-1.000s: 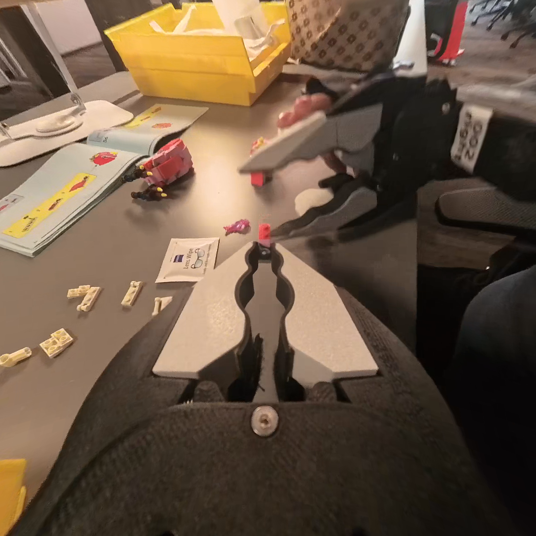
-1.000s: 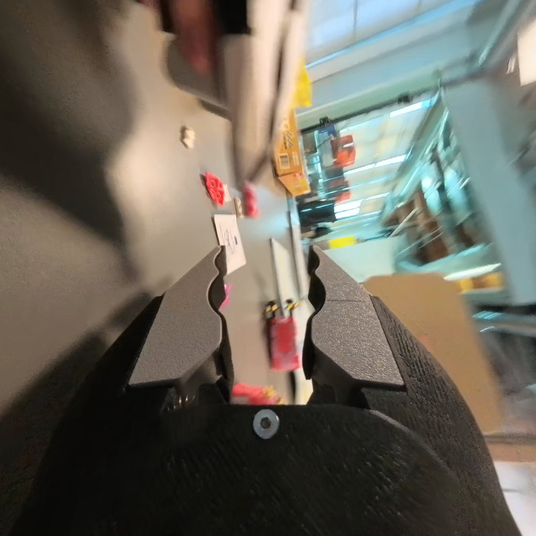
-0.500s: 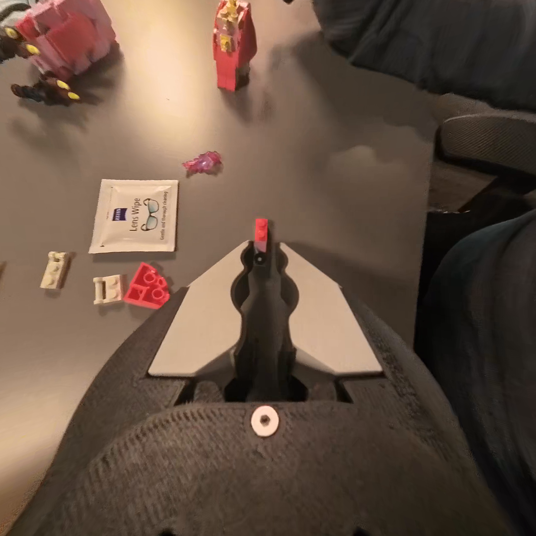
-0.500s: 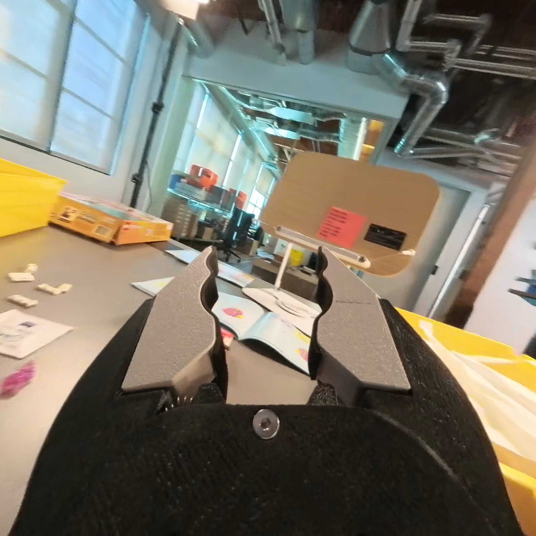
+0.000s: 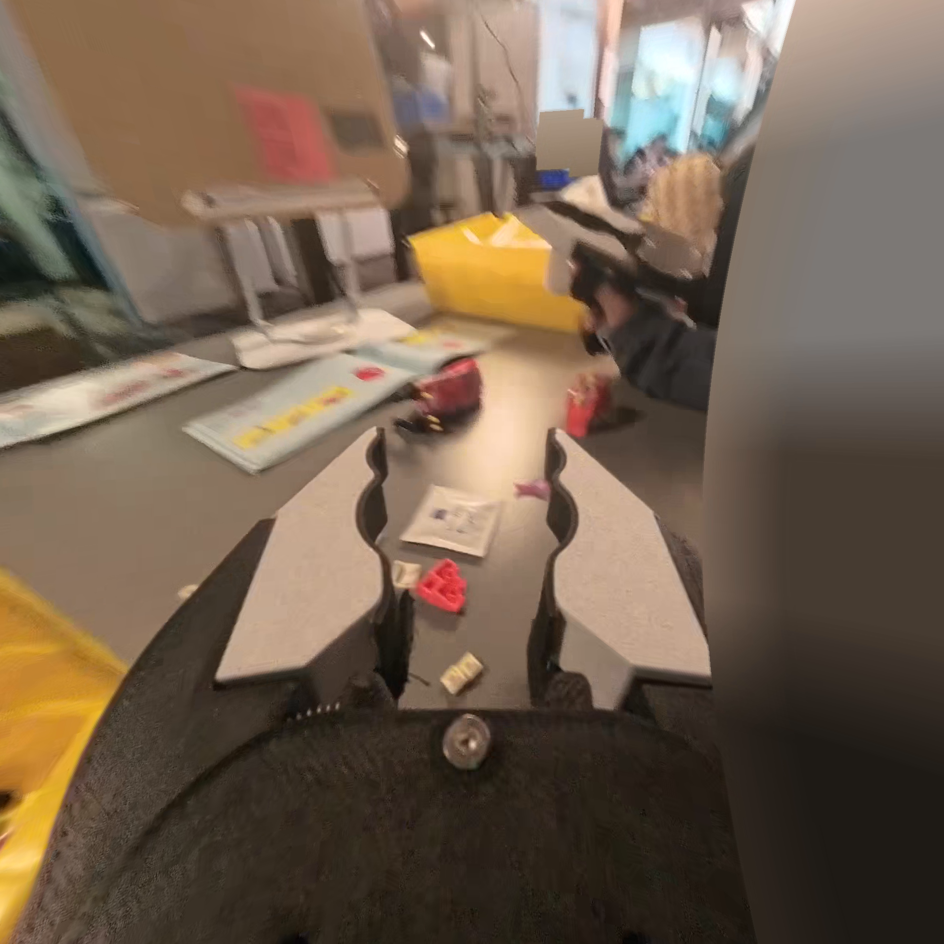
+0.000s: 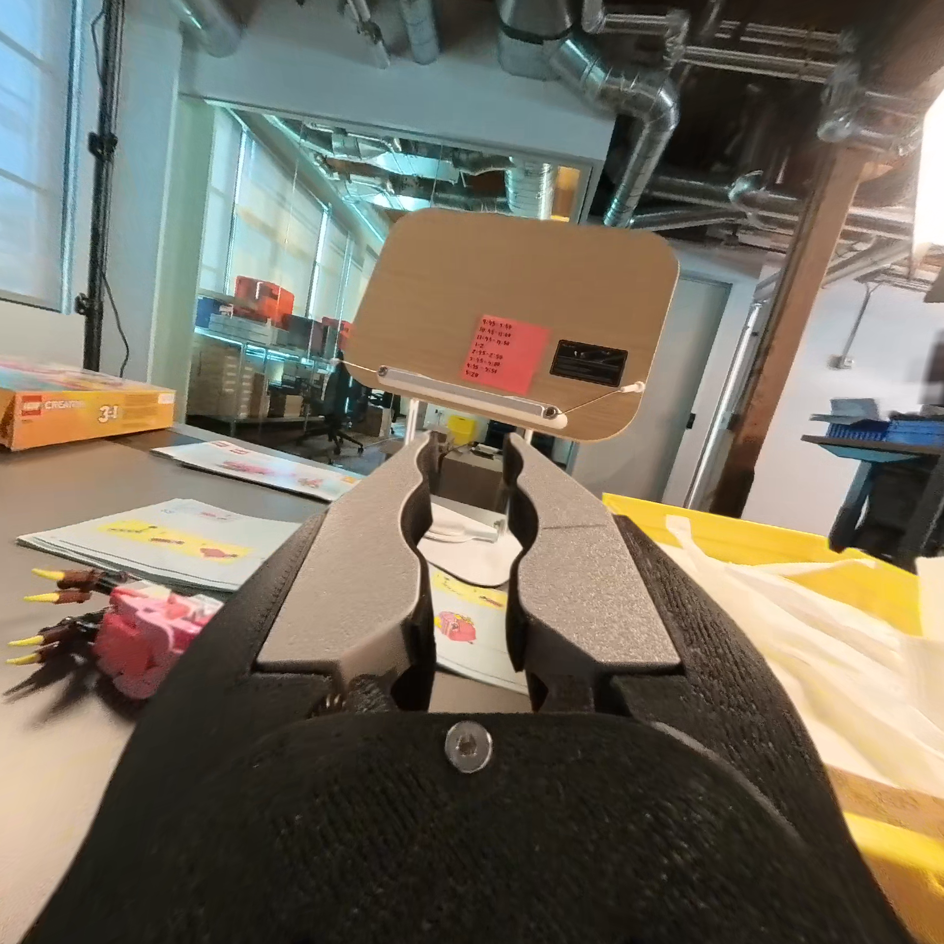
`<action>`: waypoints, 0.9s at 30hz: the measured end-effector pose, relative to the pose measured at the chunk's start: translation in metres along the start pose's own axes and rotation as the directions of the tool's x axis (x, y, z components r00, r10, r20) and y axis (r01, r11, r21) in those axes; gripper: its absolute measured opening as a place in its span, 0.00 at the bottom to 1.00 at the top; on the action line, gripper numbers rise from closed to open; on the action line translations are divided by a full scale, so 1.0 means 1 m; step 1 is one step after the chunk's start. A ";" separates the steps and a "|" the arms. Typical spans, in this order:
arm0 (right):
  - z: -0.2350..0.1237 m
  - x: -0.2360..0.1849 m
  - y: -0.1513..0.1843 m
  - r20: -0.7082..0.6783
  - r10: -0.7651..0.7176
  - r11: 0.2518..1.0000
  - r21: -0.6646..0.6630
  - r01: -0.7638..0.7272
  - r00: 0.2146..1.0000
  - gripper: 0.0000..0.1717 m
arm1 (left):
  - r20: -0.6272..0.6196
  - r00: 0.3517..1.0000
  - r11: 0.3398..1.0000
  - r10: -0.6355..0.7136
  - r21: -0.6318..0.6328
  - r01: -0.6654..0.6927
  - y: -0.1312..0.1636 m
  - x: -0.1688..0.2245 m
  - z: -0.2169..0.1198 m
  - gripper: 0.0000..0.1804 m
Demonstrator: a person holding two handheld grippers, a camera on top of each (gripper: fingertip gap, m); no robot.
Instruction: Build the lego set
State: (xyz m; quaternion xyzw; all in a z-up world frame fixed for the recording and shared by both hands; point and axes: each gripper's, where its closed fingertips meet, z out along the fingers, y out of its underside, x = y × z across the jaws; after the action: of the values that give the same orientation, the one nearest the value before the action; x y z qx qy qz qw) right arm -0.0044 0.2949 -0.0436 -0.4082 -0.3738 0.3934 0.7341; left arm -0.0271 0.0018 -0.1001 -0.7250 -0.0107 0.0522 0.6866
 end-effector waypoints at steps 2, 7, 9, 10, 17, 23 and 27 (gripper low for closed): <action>0.005 0.001 0.004 -0.004 -0.016 1.000 -0.008 0.016 1.000 0.10 | 0.102 0.995 1.000 -0.007 0.017 0.005 -0.002 -0.020 -0.003 0.34; 0.009 0.002 0.010 -0.024 -0.069 0.997 -0.039 0.068 0.997 0.01 | 0.173 0.985 0.999 0.023 0.024 -0.028 -0.003 -0.030 -0.007 0.30; 0.009 0.000 0.011 -0.021 -0.088 0.995 -0.045 0.087 0.996 0.00 | 0.193 0.981 0.999 0.033 0.031 -0.039 -0.004 -0.032 -0.009 0.29; 0.010 -0.001 0.013 -0.019 -0.104 0.993 -0.056 0.103 0.994 0.00 | 0.195 0.980 0.998 0.037 0.033 -0.044 -0.004 -0.033 -0.009 0.28; 0.013 -0.012 0.019 0.020 -0.200 0.976 -0.089 0.201 0.980 0.00 | 0.210 0.978 0.997 -0.016 0.073 0.000 -0.007 -0.042 -0.014 0.25; 0.013 -0.012 0.019 0.024 -0.186 0.979 -0.086 0.187 0.982 0.00 | 0.234 0.970 0.993 -0.065 0.115 0.039 -0.010 -0.051 -0.020 0.25; 0.014 -0.015 0.020 0.038 -0.194 0.976 -0.088 0.197 0.980 0.00 | 0.235 0.969 0.992 -0.071 0.116 0.044 -0.010 -0.052 -0.020 0.24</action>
State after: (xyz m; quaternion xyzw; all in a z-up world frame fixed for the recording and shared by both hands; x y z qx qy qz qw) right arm -0.0278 0.2930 -0.0595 -0.3969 -0.4406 0.3075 0.7442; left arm -0.0762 -0.0218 -0.0860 -0.6741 -0.1114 0.1195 0.7203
